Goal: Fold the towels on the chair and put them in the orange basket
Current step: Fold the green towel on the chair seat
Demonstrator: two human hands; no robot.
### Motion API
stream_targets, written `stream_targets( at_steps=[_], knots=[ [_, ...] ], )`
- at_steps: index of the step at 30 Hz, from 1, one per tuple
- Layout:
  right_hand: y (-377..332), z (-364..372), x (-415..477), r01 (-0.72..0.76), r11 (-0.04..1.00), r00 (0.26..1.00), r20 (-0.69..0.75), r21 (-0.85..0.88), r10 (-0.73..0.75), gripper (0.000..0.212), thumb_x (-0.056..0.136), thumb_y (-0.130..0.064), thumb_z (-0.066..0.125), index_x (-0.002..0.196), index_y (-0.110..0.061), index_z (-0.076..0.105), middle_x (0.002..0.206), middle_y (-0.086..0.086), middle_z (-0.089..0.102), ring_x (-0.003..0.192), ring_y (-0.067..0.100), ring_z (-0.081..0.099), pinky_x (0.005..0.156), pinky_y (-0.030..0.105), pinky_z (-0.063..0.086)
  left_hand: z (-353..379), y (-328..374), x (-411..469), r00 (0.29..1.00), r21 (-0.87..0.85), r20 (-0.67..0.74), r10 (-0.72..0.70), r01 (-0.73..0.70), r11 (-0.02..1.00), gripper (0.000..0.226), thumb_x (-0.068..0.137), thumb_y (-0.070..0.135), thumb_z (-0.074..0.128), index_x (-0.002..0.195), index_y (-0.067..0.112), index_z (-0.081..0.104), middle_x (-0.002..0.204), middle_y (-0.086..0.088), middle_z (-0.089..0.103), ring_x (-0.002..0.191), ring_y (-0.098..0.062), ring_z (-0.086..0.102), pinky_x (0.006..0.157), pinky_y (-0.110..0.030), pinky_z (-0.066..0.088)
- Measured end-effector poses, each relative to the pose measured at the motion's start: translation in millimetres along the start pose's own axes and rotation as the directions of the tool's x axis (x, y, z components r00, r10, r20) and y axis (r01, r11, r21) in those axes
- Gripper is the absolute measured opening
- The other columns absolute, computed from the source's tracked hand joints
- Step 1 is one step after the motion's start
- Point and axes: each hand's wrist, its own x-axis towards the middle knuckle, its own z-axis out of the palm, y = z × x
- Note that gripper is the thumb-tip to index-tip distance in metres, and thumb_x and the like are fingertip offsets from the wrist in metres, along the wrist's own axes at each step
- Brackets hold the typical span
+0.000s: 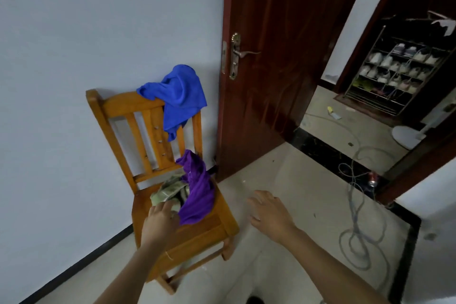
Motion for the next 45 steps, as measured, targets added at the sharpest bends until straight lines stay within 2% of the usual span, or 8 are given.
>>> stream_targets(
  at_steps=[8,14,19,24,29,36,41,45],
  knots=[
    [67.4,-34.6,87.7,0.279,0.959,0.959,0.068,-0.049,-0.276,0.047,0.096,-0.027,0.044,0.141,-0.018,0.034,0.151,0.005,0.025,0.138,0.022,0.024,0.108,0.034,0.025,11.4,69.0,30.3,0.96,-0.114,-0.173,-0.219,0.201,0.973,0.045,0.092,0.024,0.051,0.136,0.017,0.042,0.139,-0.008,0.046,0.126,-0.025,0.041,0.1,-0.035,0.039],
    [46.7,-29.6,146.4,0.467,0.88,0.881,0.132,-0.083,-0.455,0.042,0.093,-0.026,0.047,0.133,-0.015,0.041,0.142,0.007,0.034,0.132,0.025,0.031,0.104,0.036,0.029,2.4,48.1,42.0,0.922,-0.013,-0.161,-0.353,0.355,0.935,0.048,0.094,0.033,0.046,0.139,0.02,0.037,0.138,-0.006,0.045,0.128,-0.025,0.038,0.102,-0.036,0.037],
    [2.6,-20.3,195.3,0.582,0.808,0.806,0.198,-0.094,-0.558,0.044,0.093,-0.028,0.048,0.135,-0.016,0.041,0.141,0.007,0.036,0.131,0.026,0.032,0.105,0.038,0.031,-5.1,5.8,54.9,0.842,-0.086,-0.188,-0.505,0.498,0.863,0.047,0.094,0.033,0.046,0.138,0.019,0.039,0.14,-0.004,0.044,0.13,-0.023,0.036,0.105,-0.036,0.035],
    [-39.4,-8.1,240.7,0.657,0.748,0.735,0.303,-0.095,-0.607,0.043,0.094,-0.026,0.047,0.135,-0.016,0.041,0.142,0.008,0.035,0.131,0.025,0.032,0.106,0.039,0.032,7.8,-36.6,68.2,0.762,-0.25,-0.143,-0.632,0.59,0.768,0.047,0.093,0.026,0.049,0.138,0.015,0.039,0.141,-0.008,0.044,0.13,-0.026,0.037,0.106,-0.039,0.033],
    [-73.1,19.0,284.9,0.704,0.705,0.668,0.418,-0.088,-0.615,0.044,0.095,-0.026,0.047,0.137,-0.016,0.039,0.142,0.006,0.036,0.132,0.024,0.031,0.105,0.037,0.031,19.9,-63.4,82.3,0.69,-0.287,-0.027,-0.723,0.687,0.667,0.049,0.094,0.034,0.047,0.14,0.021,0.035,0.141,-0.003,0.044,0.128,-0.021,0.04,0.104,-0.036,0.037],
    [-112.0,104.3,331.1,0.726,0.686,0.593,0.549,-0.049,-0.588,0.045,0.093,-0.027,0.05,0.136,-0.019,0.04,0.14,0.003,0.039,0.132,0.022,0.033,0.107,0.036,0.033,48.2,-103.3,95.9,0.604,-0.305,0.075,-0.794,0.771,0.558,0.045,0.096,0.03,0.041,0.14,0.023,0.036,0.142,-0.003,0.042,0.129,-0.019,0.037,0.104,-0.031,0.035],
    [-126.7,172.3,373.1,0.747,0.662,0.584,0.531,-0.057,-0.614,0.042,0.092,-0.03,0.052,0.133,-0.02,0.044,0.136,0.004,0.045,0.129,0.022,0.036,0.104,0.033,0.034,86.6,-131.4,116.3,0.526,-0.355,0.086,-0.846,0.81,0.467,0.045,0.097,0.034,0.04,0.141,0.024,0.034,0.142,0.001,0.04,0.129,-0.016,0.037,0.103,-0.028,0.036],
    [-136.4,217.0,403.9,0.768,0.633,0.576,0.536,-0.097,-0.617,0.056,0.091,-0.028,0.053,0.142,-0.021,0.03,0.149,0.009,0.028,0.138,0.025,0.025,0.109,0.037,0.029,123.2,-145.9,135.9,0.471,-0.382,0.11,-0.875,0.833,0.4,0.044,0.097,0.033,0.04,0.14,0.023,0.034,0.144,0.001,0.039,0.13,-0.015,0.037,0.104,-0.027,0.035]
  ],
)
